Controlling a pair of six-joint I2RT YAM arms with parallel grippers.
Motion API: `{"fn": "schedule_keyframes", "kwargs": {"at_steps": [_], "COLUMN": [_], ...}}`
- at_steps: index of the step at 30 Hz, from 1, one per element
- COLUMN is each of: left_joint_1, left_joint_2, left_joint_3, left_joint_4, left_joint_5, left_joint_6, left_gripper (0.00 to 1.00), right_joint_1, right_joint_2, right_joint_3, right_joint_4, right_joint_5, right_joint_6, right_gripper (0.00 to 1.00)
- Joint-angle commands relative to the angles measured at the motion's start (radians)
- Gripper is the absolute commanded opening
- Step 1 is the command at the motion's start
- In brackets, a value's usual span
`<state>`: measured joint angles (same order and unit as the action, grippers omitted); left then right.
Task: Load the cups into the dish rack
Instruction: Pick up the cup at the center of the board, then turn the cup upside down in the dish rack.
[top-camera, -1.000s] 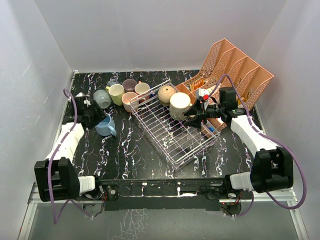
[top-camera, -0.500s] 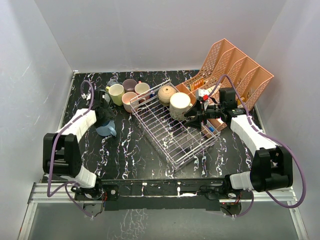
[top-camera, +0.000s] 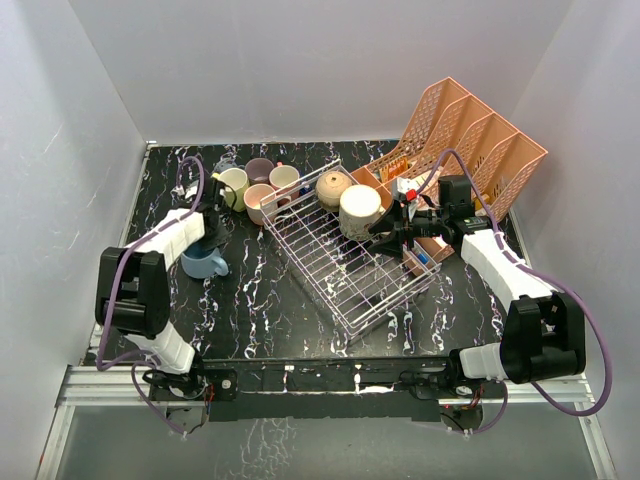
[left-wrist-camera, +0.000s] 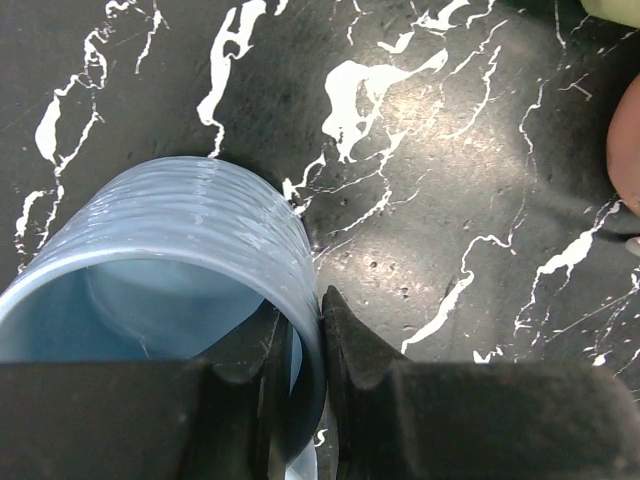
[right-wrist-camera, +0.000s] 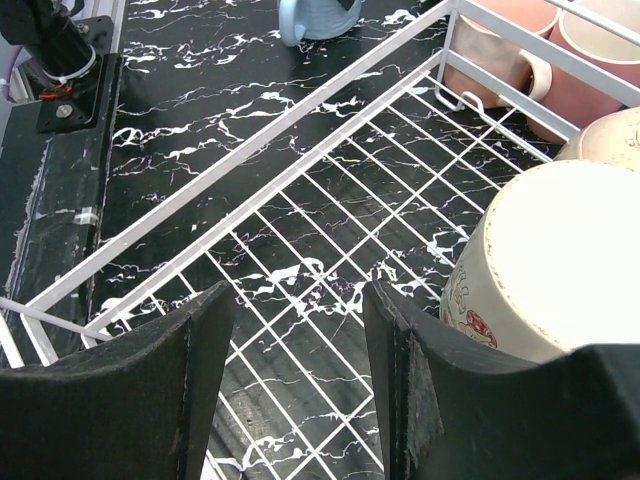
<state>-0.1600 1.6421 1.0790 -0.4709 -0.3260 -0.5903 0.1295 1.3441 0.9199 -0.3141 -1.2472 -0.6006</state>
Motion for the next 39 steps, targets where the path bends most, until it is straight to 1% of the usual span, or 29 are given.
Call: {"fn": "schedule_keyframes", "kwargs": {"at_steps": [1, 5, 6, 9, 11, 14, 16, 19, 21, 22, 24, 26, 29, 31, 32, 34, 36, 39], "left_joint_1": [0.005, 0.005, 0.005, 0.006, 0.007, 0.007, 0.007, 0.006, 0.004, -0.003, -0.028, -0.072, -0.151, -0.203, -0.230, -0.284, -0.337, -0.410], "left_joint_2": [-0.121, -0.261, -0.320, -0.484, -0.603, -0.781, -0.843, -0.870, -0.851, -0.833, -0.801, -0.780, -0.758, -0.736, -0.721, -0.683, -0.651, -0.600], "left_joint_3": [-0.001, -0.049, -0.069, -0.126, -0.164, -0.234, -0.274, -0.319, -0.342, -0.346, -0.342, -0.327, -0.307, -0.296, -0.287, -0.271, -0.262, -0.244], "left_joint_4": [-0.029, -0.021, -0.010, 0.039, 0.104, 0.261, 0.394, 0.631, 0.808, 0.897, 1.046, 1.154, 1.292, 1.374, 1.412, 1.462, 1.512, 1.586], "left_joint_5": [-0.063, -0.034, -0.010, 0.086, 0.194, 0.361, 0.463, 0.610, 0.691, 0.724, 0.748, 0.717, 0.639, 0.596, 0.577, 0.538, 0.499, 0.450], "left_joint_6": [0.035, 0.046, 0.050, 0.058, 0.062, 0.035, -0.020, -0.168, -0.280, -0.334, -0.401, -0.417, -0.395, -0.377, -0.363, -0.331, -0.287, -0.212], "left_gripper": [0.00, 0.00, 0.00, 0.00, 0.00, 0.00, 0.00, 0.00, 0.00, 0.00, 0.00, 0.00, 0.00, 0.00, 0.00, 0.00, 0.00, 0.00], "right_joint_1": [-0.005, -0.004, -0.004, -0.004, -0.002, 0.008, 0.018, 0.034, 0.044, 0.050, 0.059, 0.070, 0.090, 0.099, 0.104, 0.121, 0.142, 0.165], "right_joint_2": [0.007, 0.002, -0.001, -0.010, -0.013, 0.003, 0.025, 0.060, 0.072, 0.074, 0.073, 0.065, 0.041, 0.028, 0.027, 0.035, 0.040, 0.034], "right_joint_3": [0.010, 0.010, 0.007, 0.012, 0.043, 0.123, 0.204, 0.324, 0.385, 0.404, 0.415, 0.392, 0.324, 0.279, 0.267, 0.267, 0.277, 0.271], "right_joint_4": [0.017, 0.015, 0.017, 0.014, -0.014, -0.126, -0.257, -0.423, -0.452, -0.434, -0.309, -0.088, 0.287, 0.529, 0.614, 0.705, 0.726, 0.772], "right_joint_5": [-0.005, -0.018, -0.030, -0.069, -0.087, -0.110, -0.120, -0.155, -0.196, -0.222, -0.277, -0.308, -0.270, -0.229, -0.218, -0.201, -0.180, -0.130], "right_joint_6": [-0.008, -0.008, -0.007, -0.005, -0.003, -0.042, -0.096, -0.114, -0.068, -0.008, 0.186, 0.472, 0.934, 1.181, 1.274, 1.399, 1.467, 1.554], "right_gripper": [0.57, 0.57, 0.57, 0.57, 0.57, 0.57, 0.59, 0.62, 0.65, 0.65, 0.68, 0.68, 0.68, 0.70, 0.70, 0.71, 0.72, 0.78]}}
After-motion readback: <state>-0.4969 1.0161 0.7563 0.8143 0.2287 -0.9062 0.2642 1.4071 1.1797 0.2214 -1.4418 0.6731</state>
